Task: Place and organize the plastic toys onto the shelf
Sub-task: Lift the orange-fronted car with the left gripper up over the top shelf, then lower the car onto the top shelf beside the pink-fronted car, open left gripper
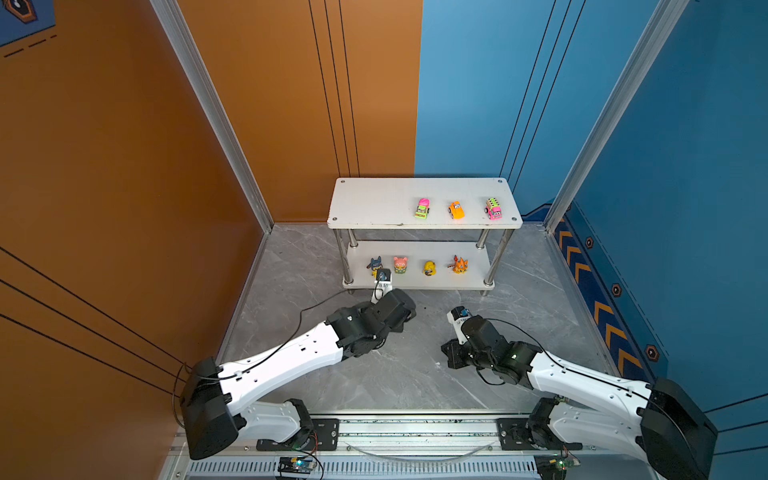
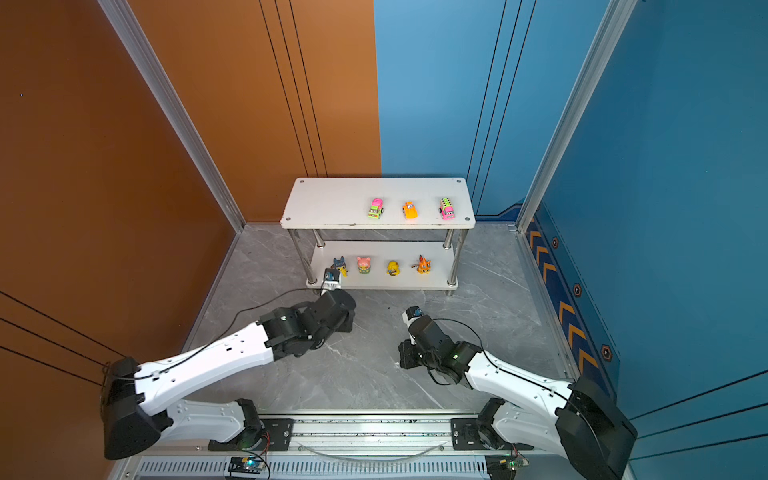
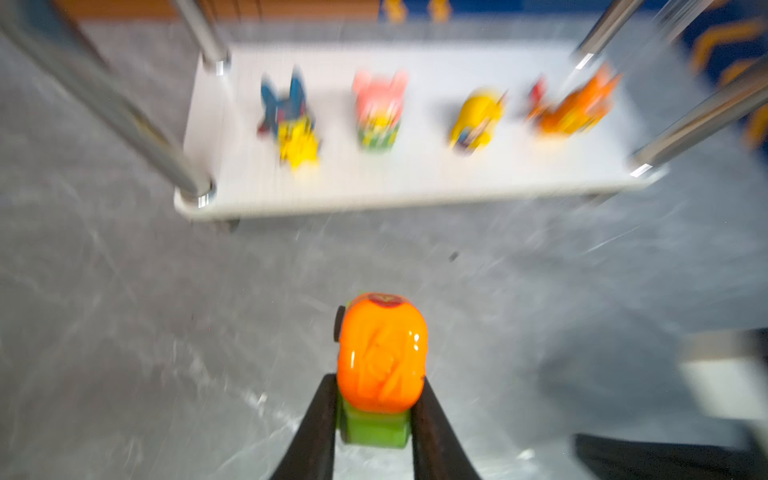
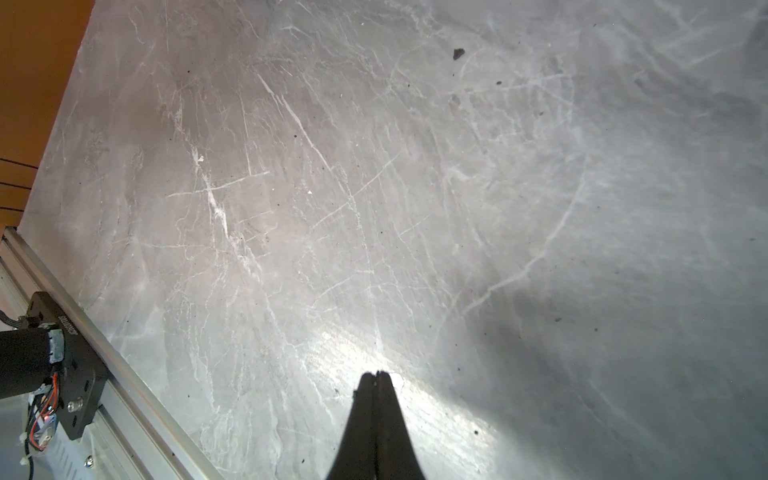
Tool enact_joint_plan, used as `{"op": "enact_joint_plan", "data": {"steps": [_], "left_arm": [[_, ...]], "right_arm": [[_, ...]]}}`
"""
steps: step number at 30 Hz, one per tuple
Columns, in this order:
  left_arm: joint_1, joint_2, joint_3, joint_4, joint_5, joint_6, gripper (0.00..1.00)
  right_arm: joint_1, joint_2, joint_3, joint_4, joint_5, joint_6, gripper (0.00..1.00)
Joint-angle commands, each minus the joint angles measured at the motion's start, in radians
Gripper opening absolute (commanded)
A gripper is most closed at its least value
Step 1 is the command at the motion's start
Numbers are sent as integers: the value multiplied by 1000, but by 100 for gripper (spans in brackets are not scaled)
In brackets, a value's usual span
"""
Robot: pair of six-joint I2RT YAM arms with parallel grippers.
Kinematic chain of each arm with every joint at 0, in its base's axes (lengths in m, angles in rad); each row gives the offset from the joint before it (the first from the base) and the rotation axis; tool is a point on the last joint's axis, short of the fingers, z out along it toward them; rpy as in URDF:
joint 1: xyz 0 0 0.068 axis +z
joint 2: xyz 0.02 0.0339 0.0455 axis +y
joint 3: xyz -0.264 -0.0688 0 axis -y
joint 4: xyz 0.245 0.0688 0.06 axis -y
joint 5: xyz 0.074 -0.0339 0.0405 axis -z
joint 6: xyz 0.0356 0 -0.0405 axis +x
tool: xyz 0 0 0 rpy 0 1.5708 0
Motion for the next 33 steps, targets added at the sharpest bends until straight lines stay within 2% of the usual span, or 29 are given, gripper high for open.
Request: {"op": "enact_joint_plan", "data": {"steps": [1, 4, 8, 16, 21, 25, 33], "left_arm": [[-8, 6, 180, -77, -123, 169, 11], [21, 74, 365, -77, -115, 254, 10], [124, 226, 641, -135, -17, 318, 10], [288, 519, 1056, -262, 164, 292, 13], [334, 677, 1279, -366, 192, 274, 13], [342, 718, 1310, -392, 206, 265, 13], [346, 665, 1202, -405, 156, 254, 14]], "right_arm": [[-5, 12, 21, -2, -9, -26, 0], [-5, 20, 13, 6, -12, -27, 0], [-6, 30, -5, 23, -19, -24, 0], [-12, 49, -31, 61, -23, -12, 0], [-15, 45, -39, 71, -17, -5, 0], [-22, 48, -46, 75, -17, -6, 0], [-25, 82, -46, 113, -43, -5, 0]]}}
